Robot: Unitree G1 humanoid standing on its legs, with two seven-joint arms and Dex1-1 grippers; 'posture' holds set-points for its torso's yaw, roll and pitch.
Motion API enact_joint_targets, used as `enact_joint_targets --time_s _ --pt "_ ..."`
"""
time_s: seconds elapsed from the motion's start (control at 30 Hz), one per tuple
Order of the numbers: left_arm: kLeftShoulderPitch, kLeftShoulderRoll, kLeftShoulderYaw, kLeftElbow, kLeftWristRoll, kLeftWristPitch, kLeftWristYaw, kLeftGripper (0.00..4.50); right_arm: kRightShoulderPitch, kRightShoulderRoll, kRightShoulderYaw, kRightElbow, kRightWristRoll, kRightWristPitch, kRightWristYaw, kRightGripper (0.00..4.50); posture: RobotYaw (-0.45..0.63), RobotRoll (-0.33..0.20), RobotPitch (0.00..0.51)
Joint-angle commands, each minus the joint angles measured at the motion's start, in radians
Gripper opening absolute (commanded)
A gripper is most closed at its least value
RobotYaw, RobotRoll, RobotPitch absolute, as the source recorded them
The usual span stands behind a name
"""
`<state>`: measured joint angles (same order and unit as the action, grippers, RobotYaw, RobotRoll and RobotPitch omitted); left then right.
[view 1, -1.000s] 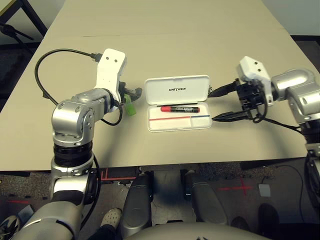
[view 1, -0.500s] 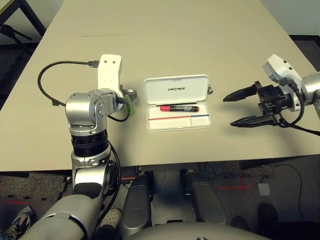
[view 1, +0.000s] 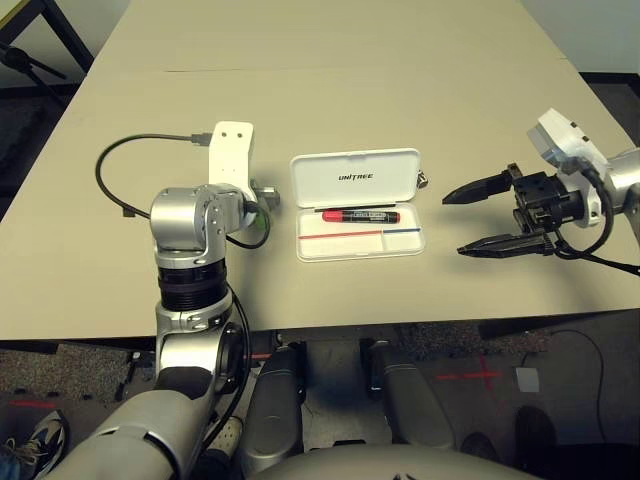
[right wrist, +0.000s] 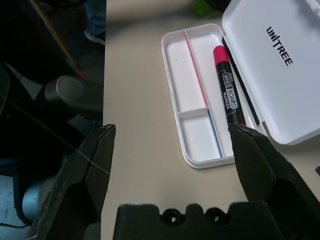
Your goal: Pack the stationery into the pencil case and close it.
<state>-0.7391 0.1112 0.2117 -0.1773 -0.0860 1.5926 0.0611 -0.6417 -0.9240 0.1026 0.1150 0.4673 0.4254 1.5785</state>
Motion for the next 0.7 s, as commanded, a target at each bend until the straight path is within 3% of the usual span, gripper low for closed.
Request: enact_joint_targets --time_s 0.03,0.1,0.13,0.33,0.57,0.7 --pt "0.035 -0.03 0.025 0.047 0.014 0.022 0.021 1.98 0.004 0.005 -0.02 -0.026 0.012 0.009 -0.001 4.5 -0.05 0.0 0.229" --pt "0.034 -0.034 0.031 0.048 0.017 0.022 0.028 1.19 0.004 0.005 -0.021 -0.027 0.013 0.01 -0.001 4.5 -0.05 0.0 0.229" --pt "0.032 -0.028 0.027 0.049 0.015 0.022 0.026 1.07 0.004 0.005 -0.022 -0.027 0.012 0.008 -0.002 4.5 -0.05 0.0 0.227" --pt "0.005 0.018 0.019 0.062 0.0 0.022 0.005 1.08 0.008 0.007 -0.024 -0.023 0.011 0.006 -0.007 4.5 -0.04 0.0 0.227" --pt "0.005 0.159 -0.053 0.033 -0.037 0.022 -0.081 1.08 0.003 0.021 -0.019 0.008 -0.003 -0.014 -0.008 4.5 -0.01 0.0 0.223" --pt "0.033 0.281 -0.12 -0.033 -0.092 0.017 -0.177 1.08 -0.013 0.04 -0.004 0.044 -0.019 -0.035 -0.002 4.5 0.02 0.0 0.22"
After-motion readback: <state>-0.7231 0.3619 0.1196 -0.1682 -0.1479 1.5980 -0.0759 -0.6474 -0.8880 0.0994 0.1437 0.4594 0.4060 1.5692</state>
